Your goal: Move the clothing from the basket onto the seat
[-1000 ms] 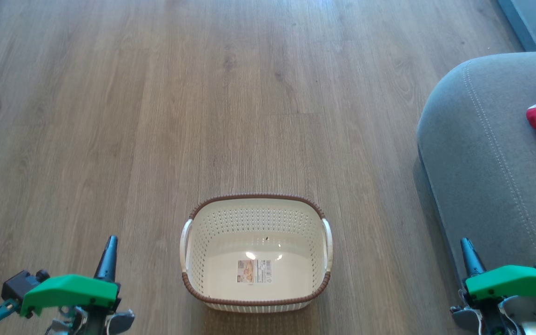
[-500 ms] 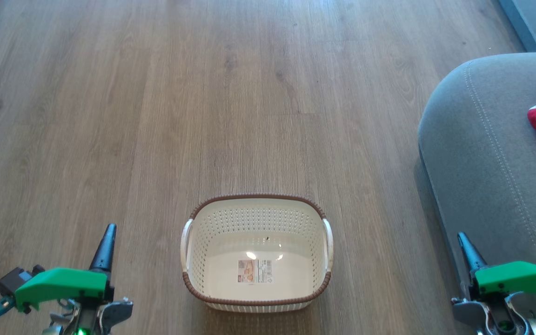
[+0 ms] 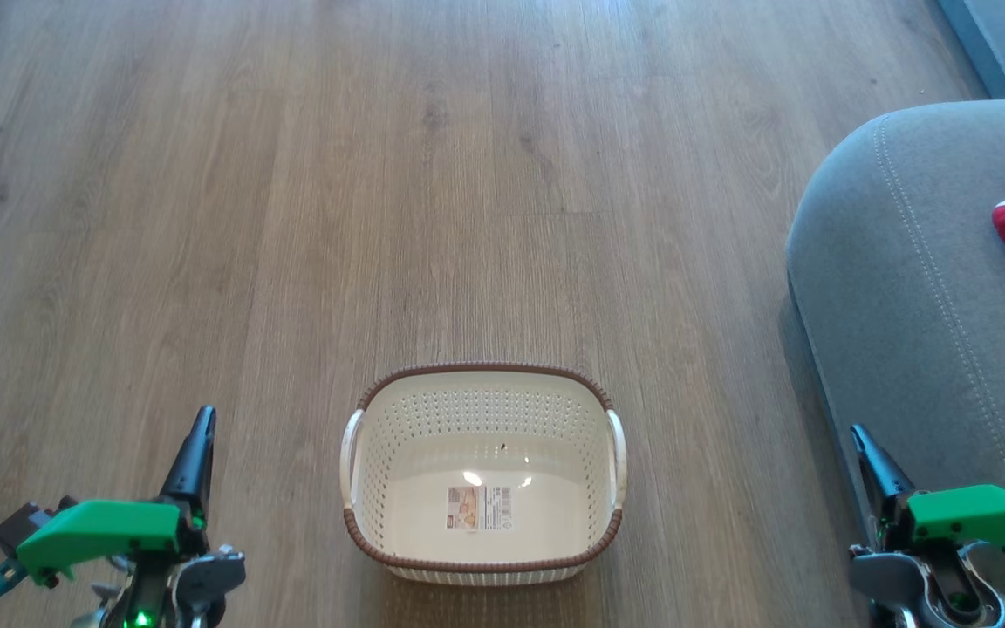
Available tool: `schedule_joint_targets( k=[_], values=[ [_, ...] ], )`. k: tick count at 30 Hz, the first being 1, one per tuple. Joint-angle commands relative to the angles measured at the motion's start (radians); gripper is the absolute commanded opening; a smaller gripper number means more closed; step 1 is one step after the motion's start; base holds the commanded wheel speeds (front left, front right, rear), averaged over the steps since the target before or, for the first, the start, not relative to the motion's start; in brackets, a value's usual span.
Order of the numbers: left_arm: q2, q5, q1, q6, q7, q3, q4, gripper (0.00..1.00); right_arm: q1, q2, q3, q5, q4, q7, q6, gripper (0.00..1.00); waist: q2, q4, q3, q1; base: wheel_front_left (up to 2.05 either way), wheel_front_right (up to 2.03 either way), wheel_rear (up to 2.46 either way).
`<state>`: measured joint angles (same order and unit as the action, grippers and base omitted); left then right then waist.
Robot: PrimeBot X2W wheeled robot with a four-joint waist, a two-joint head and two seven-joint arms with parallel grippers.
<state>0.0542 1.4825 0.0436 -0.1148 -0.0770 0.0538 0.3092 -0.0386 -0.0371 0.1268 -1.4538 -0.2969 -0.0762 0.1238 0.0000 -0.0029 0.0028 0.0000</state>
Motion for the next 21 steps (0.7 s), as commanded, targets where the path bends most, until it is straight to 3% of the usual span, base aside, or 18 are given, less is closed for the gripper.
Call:
schedule_joint_targets(
  k=[1,11,21],
  values=[
    [0.002,0.026,0.060,-0.010,-0.009,0.042,-0.041,0.00,-0.060,-0.012,-0.015,-0.033,0.043,-0.009,0.006,0.00,0.0000,0.000,0.000,0.0000,0.00,0.00,0.00],
    [-0.004,0.126,0.065,-0.016,-0.037,0.060,-0.064,0.00,-0.069,-0.013,-0.013,-0.155,0.052,-0.037,0.007,0.00,0.0000,0.003,0.000,0.0000,0.00,0.00,0.00],
    [-0.004,0.126,0.065,-0.016,-0.036,0.060,-0.064,0.00,-0.069,-0.013,-0.013,-0.155,0.052,-0.037,0.007,0.00,0.0000,0.003,0.000,0.0000,0.00,0.00,0.00]
  ],
)
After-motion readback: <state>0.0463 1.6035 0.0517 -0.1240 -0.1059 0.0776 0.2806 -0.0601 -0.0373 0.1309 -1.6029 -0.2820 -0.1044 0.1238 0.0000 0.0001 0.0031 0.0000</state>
